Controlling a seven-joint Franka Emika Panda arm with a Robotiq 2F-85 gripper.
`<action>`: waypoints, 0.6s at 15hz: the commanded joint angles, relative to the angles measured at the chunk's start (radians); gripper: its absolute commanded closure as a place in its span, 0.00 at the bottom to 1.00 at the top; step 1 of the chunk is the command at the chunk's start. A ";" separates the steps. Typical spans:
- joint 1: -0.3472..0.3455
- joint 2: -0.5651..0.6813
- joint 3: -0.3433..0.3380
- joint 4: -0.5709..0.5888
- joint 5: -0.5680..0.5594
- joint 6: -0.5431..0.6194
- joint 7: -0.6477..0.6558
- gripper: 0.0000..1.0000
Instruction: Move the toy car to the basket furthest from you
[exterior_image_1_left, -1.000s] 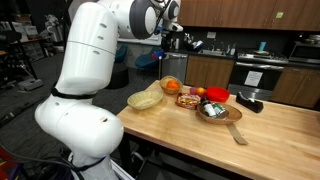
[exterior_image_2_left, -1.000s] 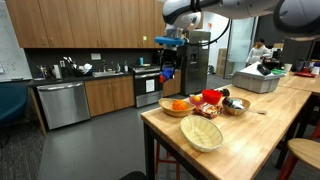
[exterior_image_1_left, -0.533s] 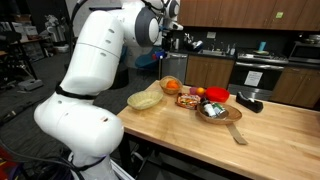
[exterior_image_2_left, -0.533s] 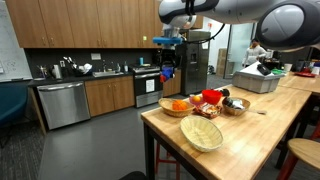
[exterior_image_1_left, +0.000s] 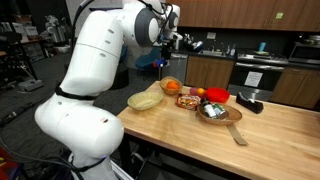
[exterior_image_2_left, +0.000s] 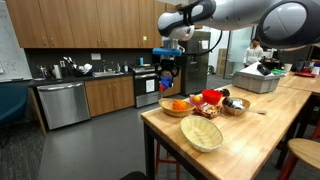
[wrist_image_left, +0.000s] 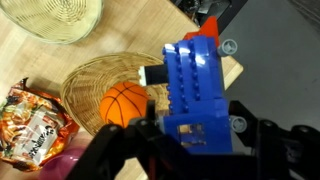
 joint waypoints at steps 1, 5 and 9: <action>-0.034 -0.088 -0.008 -0.193 0.020 0.079 -0.024 0.53; -0.091 -0.105 -0.051 -0.330 0.016 0.167 -0.110 0.53; -0.144 -0.096 -0.089 -0.373 0.009 0.178 -0.207 0.53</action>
